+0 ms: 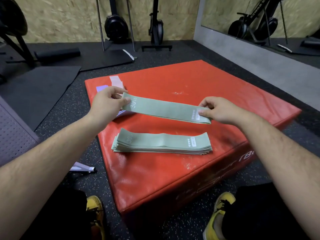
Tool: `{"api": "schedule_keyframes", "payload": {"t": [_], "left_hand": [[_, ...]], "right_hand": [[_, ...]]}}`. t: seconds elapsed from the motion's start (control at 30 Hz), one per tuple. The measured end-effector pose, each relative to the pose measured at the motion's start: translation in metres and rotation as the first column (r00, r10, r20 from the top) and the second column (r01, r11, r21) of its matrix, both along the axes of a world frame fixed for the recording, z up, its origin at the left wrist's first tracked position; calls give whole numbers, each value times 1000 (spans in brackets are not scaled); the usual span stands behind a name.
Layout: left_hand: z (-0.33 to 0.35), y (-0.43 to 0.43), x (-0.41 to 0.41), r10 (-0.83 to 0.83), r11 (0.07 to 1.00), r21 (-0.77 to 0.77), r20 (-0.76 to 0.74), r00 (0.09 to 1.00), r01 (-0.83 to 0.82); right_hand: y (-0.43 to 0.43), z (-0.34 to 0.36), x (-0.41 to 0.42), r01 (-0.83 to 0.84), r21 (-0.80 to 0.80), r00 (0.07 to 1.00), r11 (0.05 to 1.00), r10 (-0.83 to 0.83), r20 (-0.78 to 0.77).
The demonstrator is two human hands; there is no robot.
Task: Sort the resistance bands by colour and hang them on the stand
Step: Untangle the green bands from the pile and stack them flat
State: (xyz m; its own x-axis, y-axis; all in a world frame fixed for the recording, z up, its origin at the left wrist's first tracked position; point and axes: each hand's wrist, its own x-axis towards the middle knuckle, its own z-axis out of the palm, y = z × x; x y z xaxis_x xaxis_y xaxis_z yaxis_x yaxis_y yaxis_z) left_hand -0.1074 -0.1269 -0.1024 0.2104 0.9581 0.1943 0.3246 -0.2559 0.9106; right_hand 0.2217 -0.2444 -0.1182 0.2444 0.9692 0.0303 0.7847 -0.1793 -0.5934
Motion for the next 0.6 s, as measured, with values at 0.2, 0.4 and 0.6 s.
{"api": "schedule_keyframes", "payload": {"t": [0.2, 0.4, 0.6], "left_hand": [[-13, -9, -8, -67, 997, -50, -171, 983, 60], [-29, -17, -13, -100, 995, -34, -392, 915, 94], [-42, -19, -16, -116, 988, 23, -548, 828, 154]], "right_hand": [[-20, 7, -5, -85, -175, 994, 981, 95, 53], [-28, 6, -23, -84, -249, 963, 965, 143, 229], [-25, -4, -34, -57, -305, 930, 950, 162, 329]]}}
